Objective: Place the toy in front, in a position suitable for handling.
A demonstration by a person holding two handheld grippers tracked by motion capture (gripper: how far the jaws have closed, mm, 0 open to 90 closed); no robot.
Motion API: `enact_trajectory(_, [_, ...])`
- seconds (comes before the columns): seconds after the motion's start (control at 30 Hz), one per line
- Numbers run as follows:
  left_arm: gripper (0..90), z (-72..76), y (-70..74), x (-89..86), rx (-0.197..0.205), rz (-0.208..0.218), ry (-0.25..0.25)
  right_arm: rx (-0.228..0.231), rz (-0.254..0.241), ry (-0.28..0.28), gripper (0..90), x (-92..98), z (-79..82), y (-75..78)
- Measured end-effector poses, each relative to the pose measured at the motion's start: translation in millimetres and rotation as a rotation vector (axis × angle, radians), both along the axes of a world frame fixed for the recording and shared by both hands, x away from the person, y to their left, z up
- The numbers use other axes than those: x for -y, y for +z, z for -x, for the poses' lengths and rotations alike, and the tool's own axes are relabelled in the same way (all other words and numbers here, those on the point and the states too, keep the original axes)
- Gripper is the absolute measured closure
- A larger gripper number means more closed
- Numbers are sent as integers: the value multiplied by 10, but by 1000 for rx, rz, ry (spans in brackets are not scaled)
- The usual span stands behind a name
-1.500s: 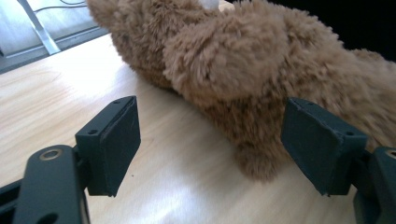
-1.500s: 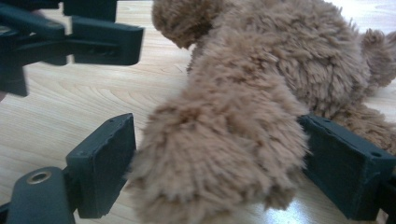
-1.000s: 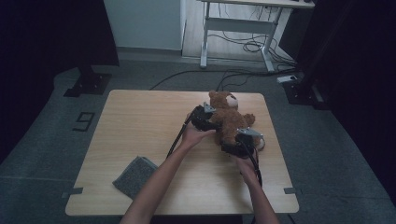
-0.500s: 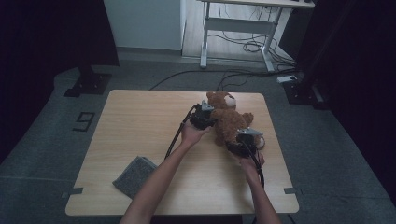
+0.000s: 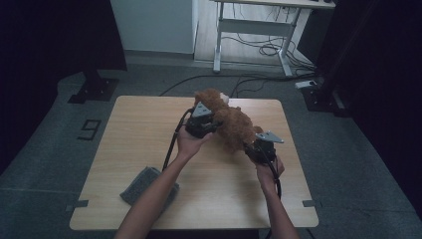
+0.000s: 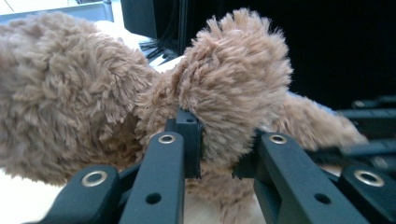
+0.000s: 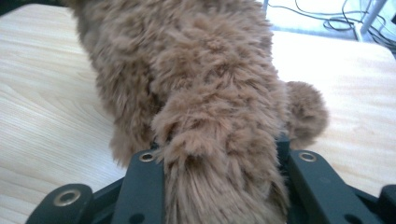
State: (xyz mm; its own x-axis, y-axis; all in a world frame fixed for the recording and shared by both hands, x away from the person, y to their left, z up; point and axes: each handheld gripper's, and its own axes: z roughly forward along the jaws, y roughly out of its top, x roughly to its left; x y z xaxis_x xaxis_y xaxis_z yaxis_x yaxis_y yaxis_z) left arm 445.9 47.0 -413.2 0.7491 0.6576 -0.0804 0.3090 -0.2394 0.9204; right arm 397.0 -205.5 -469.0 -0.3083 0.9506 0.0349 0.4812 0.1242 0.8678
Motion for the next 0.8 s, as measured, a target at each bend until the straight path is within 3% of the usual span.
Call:
enact_trajectory(0.07, [767, 95, -16, -137, -21, 31, 4, 6, -2, 14, 632, -22, 4, 58])
enact_trajectory(0.17, [767, 256, -74, -320, -27, 6, 19, 18, 11, 60, 632, -110, 20, 114])
enact_trajectory(0.37, [765, 486, -108, -548, -21, 19, 19, 48, 9, 107, 632, -229, 86, 143])
enact_trajectory(0.5, [765, 602, -85, -612, -7, 38, 15, 71, 17, 115, 632, -259, 117, 168])
enact_trajectory(0.6, [763, 724, -36, -644, 17, 53, 6, 113, 18, 123, 632, -271, 181, 252])
enact_trajectory(0.7, [762, 879, 8, -650, 46, 54, -5, 135, 17, 128, 632, -265, 227, 315])
enact_trajectory(0.8, [761, 938, -11, -651, 51, 45, -10, 138, 21, 135, 630, -260, 255, 327])
